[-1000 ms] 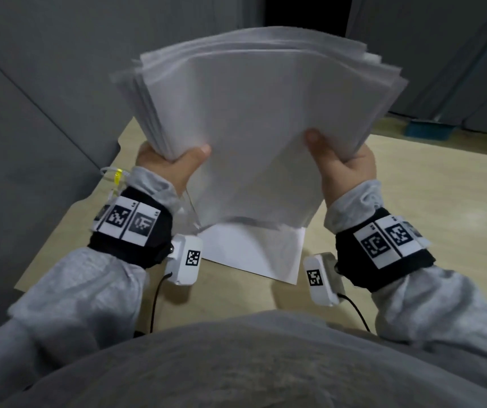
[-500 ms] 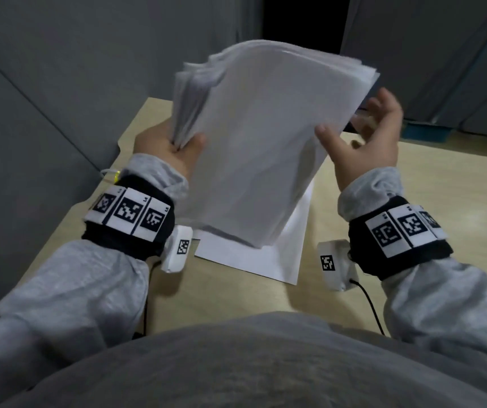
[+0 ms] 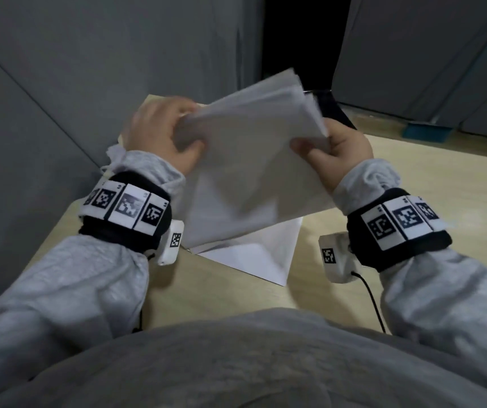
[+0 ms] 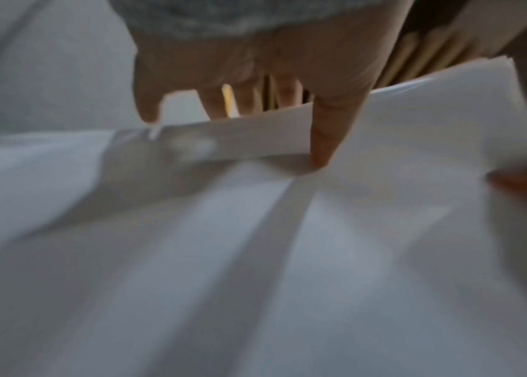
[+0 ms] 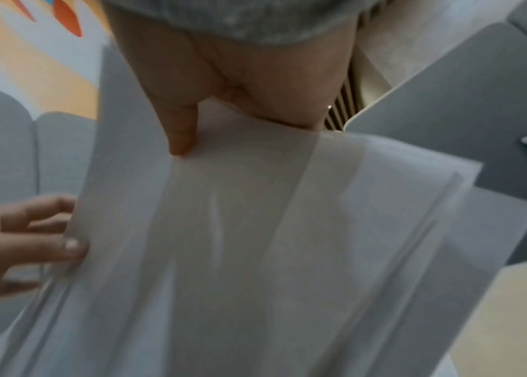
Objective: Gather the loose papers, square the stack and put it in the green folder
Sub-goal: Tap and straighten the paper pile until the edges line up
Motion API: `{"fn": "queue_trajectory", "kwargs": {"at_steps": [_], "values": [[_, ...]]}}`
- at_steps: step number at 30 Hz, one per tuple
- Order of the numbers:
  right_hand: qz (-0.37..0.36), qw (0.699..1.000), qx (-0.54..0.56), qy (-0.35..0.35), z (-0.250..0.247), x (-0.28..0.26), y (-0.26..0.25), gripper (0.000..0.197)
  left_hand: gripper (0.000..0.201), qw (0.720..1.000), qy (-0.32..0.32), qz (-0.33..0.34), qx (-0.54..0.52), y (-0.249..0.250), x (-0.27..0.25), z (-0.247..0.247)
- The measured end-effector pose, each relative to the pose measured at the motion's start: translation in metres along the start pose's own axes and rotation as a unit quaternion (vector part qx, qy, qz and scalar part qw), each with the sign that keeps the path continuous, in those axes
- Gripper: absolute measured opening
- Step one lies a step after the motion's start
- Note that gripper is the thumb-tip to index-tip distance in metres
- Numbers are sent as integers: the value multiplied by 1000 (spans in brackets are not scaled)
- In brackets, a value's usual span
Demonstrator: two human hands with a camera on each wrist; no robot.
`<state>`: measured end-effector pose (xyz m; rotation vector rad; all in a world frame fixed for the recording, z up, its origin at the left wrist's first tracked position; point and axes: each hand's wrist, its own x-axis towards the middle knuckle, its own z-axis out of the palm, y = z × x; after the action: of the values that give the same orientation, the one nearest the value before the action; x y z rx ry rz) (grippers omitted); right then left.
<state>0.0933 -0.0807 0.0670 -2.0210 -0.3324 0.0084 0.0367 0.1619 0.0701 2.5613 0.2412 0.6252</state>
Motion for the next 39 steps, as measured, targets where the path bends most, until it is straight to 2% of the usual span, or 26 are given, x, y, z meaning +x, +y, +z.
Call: {"fn": "queue_trajectory", "kwargs": {"at_steps": [3,5,7,8,9,10,12,14,16,18,19,23,25,27,29,30,31,32,35,36,37,39], "values": [[36,997,63,20,1,2,12,16,96,989,75,-130,-17,-33,-7,5],[58,992,103,39,-2,3,20,16,115,963,91,-233,-99,-51,-13,5],[75,986,141,44,-6,3,24,14,115,923,51,-338,-176,-63,-17,4],[79,984,156,43,-8,3,25,14,104,911,13,-365,-189,-64,-17,3],[82,982,167,44,-8,3,27,12,82,908,-28,-378,-176,-66,-18,3],[87,979,176,46,-9,3,28,10,58,911,-61,-375,-159,-62,-19,2],[94,977,181,62,-9,3,32,7,34,911,-70,-340,-225,-64,-20,6],[96,977,172,78,-7,3,37,7,25,879,-29,-314,-356,-64,-21,8],[97,977,166,96,-2,0,39,14,23,878,-3,-304,-369,-53,-20,9],[89,972,184,117,6,-3,40,18,32,902,19,-276,-332,-31,-20,11],[87,966,204,131,9,-4,39,20,33,903,27,-262,-339,-28,-18,13],[95,933,305,165,10,-7,43,20,28,873,44,-245,-419,-43,-18,14],[118,941,277,155,7,-12,57,19,33,878,24,-268,-396,-53,-22,17],[150,962,191,122,8,-20,72,34,51,902,-40,-340,-265,-65,-28,28],[168,973,130,90,11,-25,83,38,88,893,-119,-419,-116,-72,-38,36],[170,973,130,83,12,-26,85,34,105,885,-139,-436,-88,-73,-41,38],[166,972,141,84,12,-26,84,28,113,881,-142,-442,-89,-71,-43,36],[157,971,156,93,10,-25,81,23,112,881,-125,-444,-108,-70,-41,33],[126,958,216,139,1,-22,74,13,68,883,-80,-384,-256,-65,-34,20],[124,958,217,144,0,-22,72,15,64,890,-64,-361,-271,-66,-33,19],[130,961,201,137,0,-22,74,23,63,901,-58,-334,-270,-65,-32,19],[162,972,141,90,5,-24,79,42,62,915,-89,-348,-184,-67,-34,26]]}}
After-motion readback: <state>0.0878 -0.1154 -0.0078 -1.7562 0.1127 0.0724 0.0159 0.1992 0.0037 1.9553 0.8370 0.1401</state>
